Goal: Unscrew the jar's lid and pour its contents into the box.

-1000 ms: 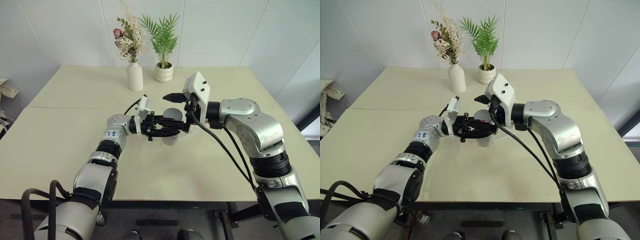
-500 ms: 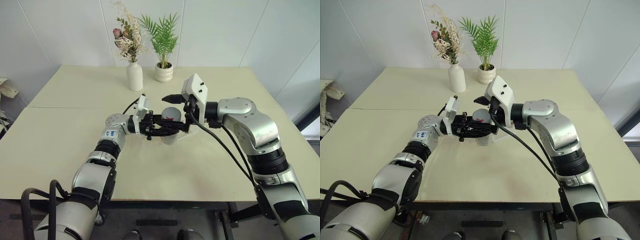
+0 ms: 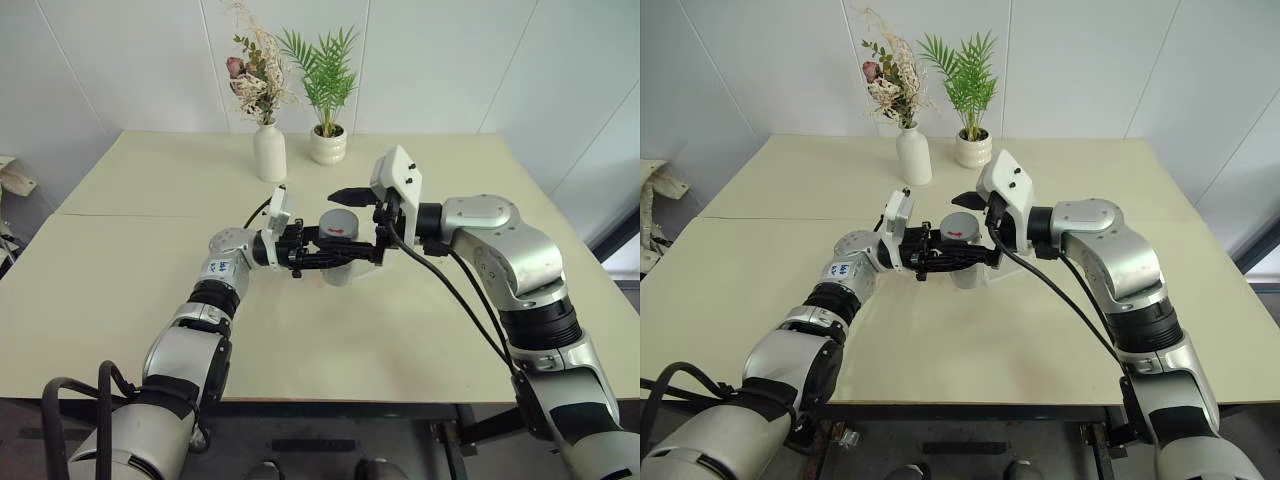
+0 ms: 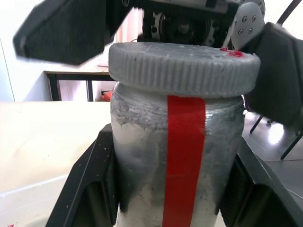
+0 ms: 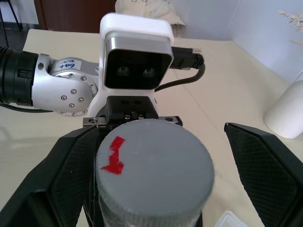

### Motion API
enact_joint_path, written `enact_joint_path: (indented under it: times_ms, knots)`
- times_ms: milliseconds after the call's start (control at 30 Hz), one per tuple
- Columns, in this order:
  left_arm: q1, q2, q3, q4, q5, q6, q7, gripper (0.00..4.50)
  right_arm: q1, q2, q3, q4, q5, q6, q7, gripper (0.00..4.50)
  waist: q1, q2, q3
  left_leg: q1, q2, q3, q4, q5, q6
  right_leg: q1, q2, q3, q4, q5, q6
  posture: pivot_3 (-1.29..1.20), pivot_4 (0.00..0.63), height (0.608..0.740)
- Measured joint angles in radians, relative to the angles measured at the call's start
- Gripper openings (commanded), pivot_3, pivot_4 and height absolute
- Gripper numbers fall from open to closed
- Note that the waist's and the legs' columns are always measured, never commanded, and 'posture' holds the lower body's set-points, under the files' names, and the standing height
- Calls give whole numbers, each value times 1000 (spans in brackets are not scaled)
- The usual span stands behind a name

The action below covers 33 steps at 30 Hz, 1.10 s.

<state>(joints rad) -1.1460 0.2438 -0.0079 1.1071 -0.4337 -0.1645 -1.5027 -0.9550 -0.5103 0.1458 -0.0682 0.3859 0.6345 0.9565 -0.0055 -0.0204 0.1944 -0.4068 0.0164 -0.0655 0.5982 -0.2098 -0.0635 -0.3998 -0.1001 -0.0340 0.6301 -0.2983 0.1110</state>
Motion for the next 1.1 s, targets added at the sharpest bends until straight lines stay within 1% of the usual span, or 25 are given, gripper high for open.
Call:
enact_joint_path:
  times_ms: [267,733,1100]
  knots:
    - [5,0,-3,-5,-2,-1,0,2178,0,4,0,4,18,-4,5,4437,1,0,0,0,0,0,0,0,0,0,0,0,0,0,0,0,150,740]
    - [17,3,-31,-37,-38,11,0,2178,-3,13,0,77,27,-47,32,4437,0,0,0,0,0,0,0,0,0,0,0,0,0,0,0,0,150,740]
    - [19,28,-31,-36,-47,11,0,2178,-2,-47,-13,76,44,-46,79,4437,0,0,0,0,0,0,0,0,0,0,0,0,0,0,0,0,150,740]
